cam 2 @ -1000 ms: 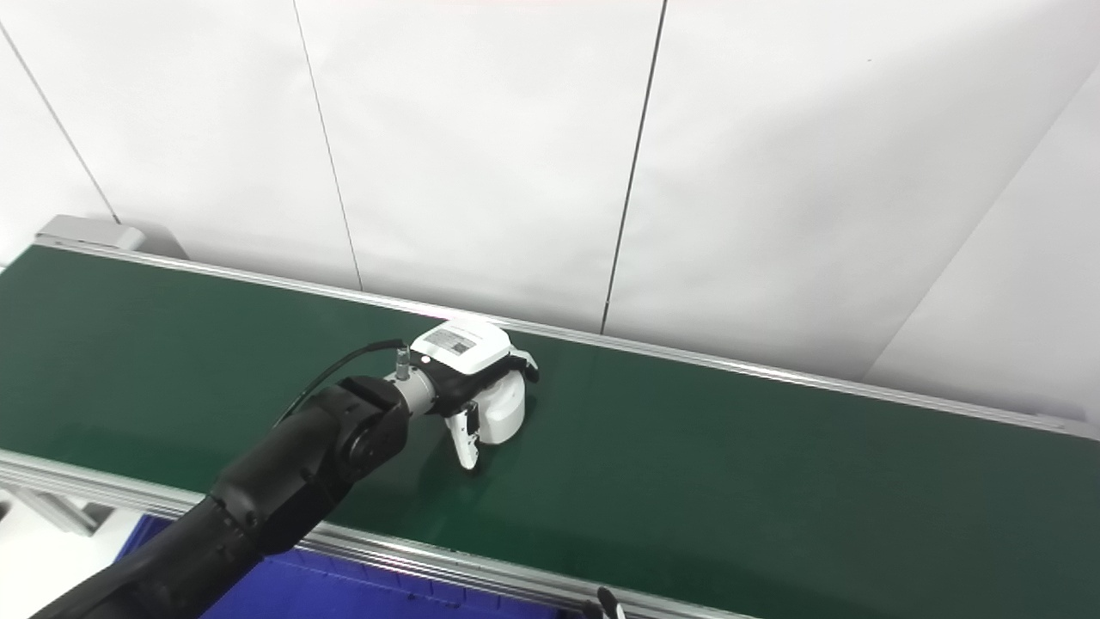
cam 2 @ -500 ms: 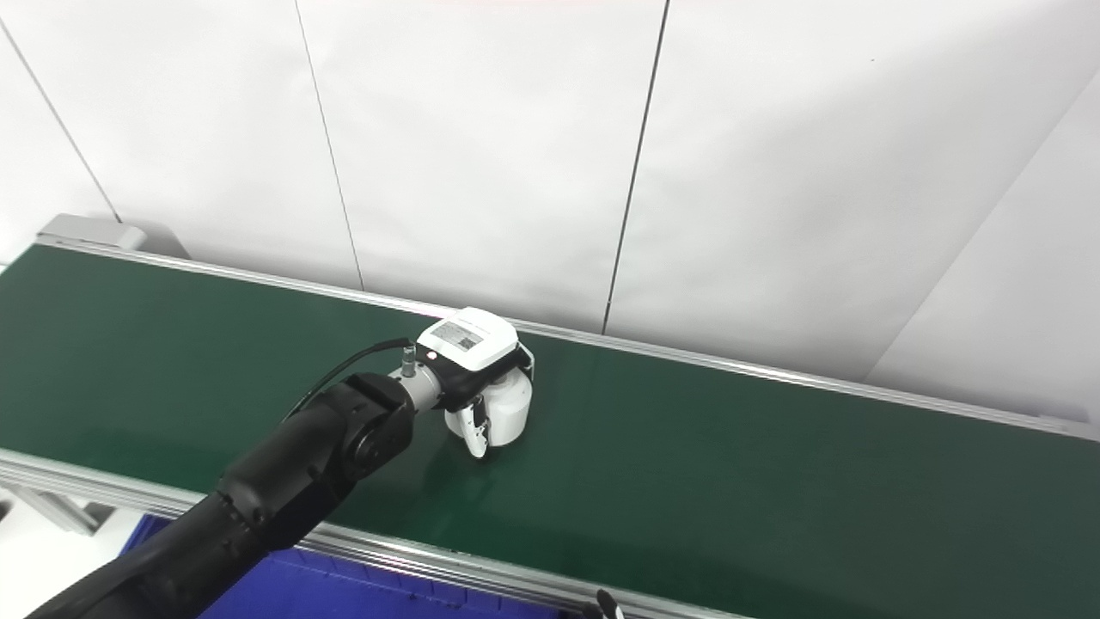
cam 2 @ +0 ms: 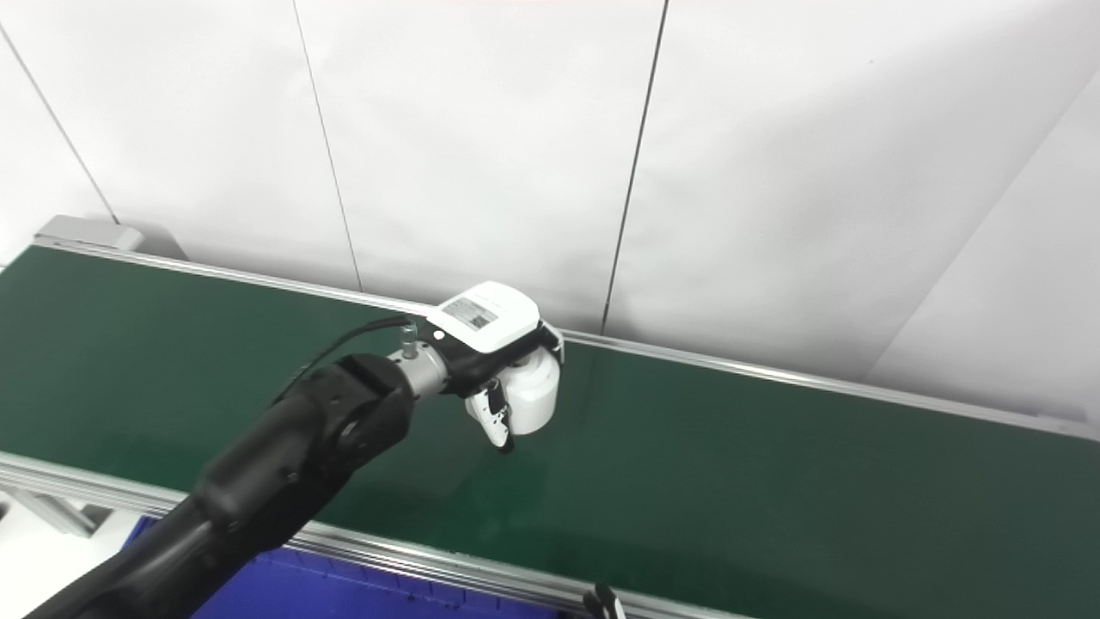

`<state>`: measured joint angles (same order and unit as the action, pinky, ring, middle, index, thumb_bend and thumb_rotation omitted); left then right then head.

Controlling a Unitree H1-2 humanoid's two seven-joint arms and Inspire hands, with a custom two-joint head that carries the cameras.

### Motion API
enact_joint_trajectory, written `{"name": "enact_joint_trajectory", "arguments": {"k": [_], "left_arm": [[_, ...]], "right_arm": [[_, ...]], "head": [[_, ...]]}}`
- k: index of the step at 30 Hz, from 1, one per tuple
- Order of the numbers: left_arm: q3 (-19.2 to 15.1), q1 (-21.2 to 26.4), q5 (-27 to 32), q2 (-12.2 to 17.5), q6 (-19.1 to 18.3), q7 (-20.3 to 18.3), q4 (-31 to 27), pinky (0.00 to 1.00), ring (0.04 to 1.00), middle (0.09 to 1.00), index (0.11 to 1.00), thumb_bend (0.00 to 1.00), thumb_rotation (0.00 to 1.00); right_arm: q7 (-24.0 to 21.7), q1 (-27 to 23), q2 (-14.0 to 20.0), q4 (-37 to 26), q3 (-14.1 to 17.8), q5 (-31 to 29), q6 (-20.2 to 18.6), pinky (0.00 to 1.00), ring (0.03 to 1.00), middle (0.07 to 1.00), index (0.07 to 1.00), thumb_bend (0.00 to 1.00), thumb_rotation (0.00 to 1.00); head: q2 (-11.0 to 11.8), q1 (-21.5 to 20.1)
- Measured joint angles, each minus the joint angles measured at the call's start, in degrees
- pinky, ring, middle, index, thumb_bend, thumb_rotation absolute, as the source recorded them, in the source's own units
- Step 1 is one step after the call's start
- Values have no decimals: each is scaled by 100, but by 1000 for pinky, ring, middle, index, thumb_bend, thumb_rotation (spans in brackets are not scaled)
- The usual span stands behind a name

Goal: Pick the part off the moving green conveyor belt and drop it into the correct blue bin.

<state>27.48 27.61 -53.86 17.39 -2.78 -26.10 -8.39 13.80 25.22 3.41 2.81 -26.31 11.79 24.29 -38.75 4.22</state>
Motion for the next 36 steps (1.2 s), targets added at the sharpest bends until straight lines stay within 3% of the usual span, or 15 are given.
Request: {"name": "enact_joint_trajectory", "arguments": {"k": [4,9,14,23,29,36], "left_arm": [[-190,-412,107,68,-10,-126,-713,368,411,524,500,499,0],[-560,-1385,191,89,-160,-325,-1796,352,390,506,529,497,0],[-863,-1997,197,139,-227,-497,-2269,342,394,515,521,497,0],[-1254,-3299,408,317,-249,-806,-2906,307,381,502,529,496,0],[-1416,-4205,478,520,240,-276,-2649,385,405,506,521,498,0],[-1473,-4653,463,523,899,704,-1684,419,423,500,504,501,0]], "right_arm": [[-186,56,-5,-228,57,-16,0,849,894,948,995,893,1000],[-401,241,-11,-568,186,-79,-6,853,894,951,1000,863,1000],[-626,285,-4,-858,360,-145,-26,819,867,930,984,861,1000],[-989,398,54,-1340,627,-277,-313,785,842,914,965,861,995],[-1134,420,49,-1412,701,-384,-387,778,838,912,964,865,983],[-1228,453,-12,-1445,750,-411,-409,783,839,907,957,875,962]], "head": [[-273,141],[-614,368],[-931,615],[-1178,870],[-1178,879],[-1169,835]]}}
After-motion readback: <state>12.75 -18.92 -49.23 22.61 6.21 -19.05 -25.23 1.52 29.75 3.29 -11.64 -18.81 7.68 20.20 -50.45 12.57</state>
